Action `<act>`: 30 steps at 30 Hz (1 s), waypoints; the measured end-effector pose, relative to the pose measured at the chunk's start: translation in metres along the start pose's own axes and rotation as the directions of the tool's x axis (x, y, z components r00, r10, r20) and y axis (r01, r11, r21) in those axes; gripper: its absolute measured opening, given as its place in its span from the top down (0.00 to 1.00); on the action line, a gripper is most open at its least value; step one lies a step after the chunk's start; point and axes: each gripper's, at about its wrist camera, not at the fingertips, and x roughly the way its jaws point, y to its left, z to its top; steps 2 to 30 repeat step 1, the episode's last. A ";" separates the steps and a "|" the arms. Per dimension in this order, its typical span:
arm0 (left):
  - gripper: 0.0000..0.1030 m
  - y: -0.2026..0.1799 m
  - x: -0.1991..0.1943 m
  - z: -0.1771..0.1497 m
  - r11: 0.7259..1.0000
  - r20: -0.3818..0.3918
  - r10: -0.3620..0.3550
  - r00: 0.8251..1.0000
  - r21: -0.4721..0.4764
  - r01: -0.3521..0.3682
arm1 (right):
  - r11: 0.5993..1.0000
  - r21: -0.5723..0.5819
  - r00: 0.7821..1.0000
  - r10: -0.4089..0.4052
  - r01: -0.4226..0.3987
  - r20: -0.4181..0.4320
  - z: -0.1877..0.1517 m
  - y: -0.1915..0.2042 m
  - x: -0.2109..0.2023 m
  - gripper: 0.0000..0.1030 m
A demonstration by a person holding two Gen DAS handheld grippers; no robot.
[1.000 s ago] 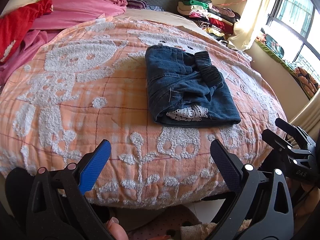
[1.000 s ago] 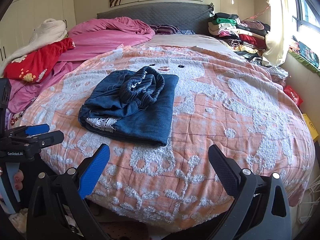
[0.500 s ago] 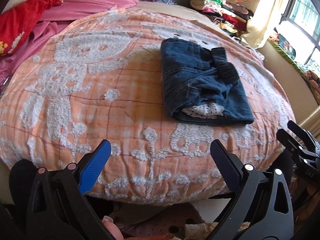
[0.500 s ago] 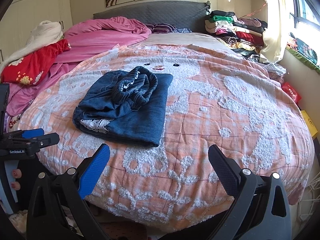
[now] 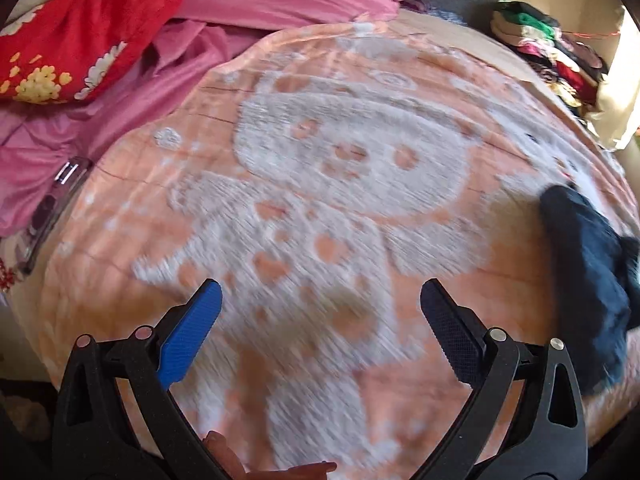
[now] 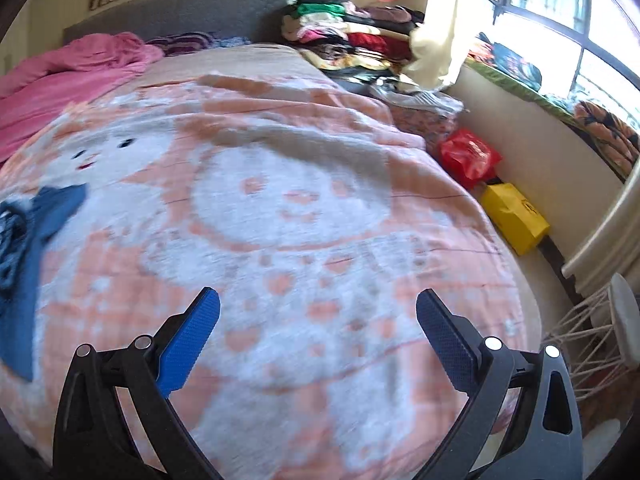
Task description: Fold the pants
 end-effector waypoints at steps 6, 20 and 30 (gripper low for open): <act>0.09 0.008 0.012 0.012 1.000 -0.012 0.024 1.000 -0.005 -0.024 | 0.999 0.038 1.000 -0.015 0.016 -0.025 0.012 -0.019 0.021 0.05; 0.09 0.008 0.012 0.012 1.000 -0.012 0.024 1.000 -0.005 -0.024 | 0.999 0.038 1.000 -0.015 0.016 -0.025 0.012 -0.019 0.021 0.05; 0.09 0.008 0.012 0.012 1.000 -0.012 0.024 1.000 -0.005 -0.024 | 0.999 0.038 1.000 -0.015 0.016 -0.025 0.012 -0.019 0.021 0.05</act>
